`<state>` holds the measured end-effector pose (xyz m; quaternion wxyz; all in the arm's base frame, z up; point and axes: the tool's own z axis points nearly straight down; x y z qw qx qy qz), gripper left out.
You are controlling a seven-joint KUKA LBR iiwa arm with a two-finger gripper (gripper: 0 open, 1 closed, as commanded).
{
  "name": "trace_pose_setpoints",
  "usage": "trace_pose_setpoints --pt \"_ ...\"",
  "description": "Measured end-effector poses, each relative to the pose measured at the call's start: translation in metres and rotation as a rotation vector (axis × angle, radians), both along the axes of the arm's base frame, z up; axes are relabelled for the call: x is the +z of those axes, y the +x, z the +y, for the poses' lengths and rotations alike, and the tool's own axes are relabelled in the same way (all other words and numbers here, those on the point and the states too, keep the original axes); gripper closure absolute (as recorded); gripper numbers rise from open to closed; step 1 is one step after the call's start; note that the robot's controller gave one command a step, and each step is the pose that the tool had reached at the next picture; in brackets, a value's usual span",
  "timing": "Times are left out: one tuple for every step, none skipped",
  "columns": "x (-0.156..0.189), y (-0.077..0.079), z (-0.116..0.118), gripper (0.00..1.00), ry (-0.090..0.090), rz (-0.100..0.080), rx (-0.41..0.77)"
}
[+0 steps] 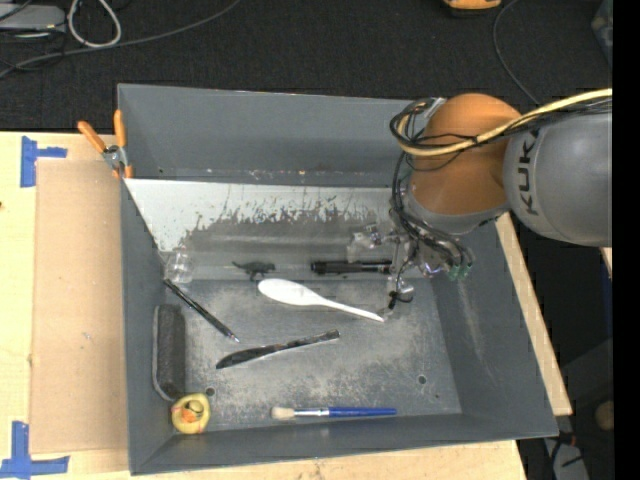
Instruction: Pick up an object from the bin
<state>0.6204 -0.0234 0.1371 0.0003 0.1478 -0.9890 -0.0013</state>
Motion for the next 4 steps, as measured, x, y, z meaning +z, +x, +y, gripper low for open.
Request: trace_pose_setpoints --pt "-0.071 0.0 -0.006 0.0 0.001 -0.005 -0.012" --pt "-0.067 -0.003 -0.009 1.0 0.001 -0.01 0.132" --pt "-0.067 -0.003 -0.009 1.0 0.001 -0.01 0.132" --pt "-0.035 -0.006 -0.007 1.0 0.003 -0.001 0.132"
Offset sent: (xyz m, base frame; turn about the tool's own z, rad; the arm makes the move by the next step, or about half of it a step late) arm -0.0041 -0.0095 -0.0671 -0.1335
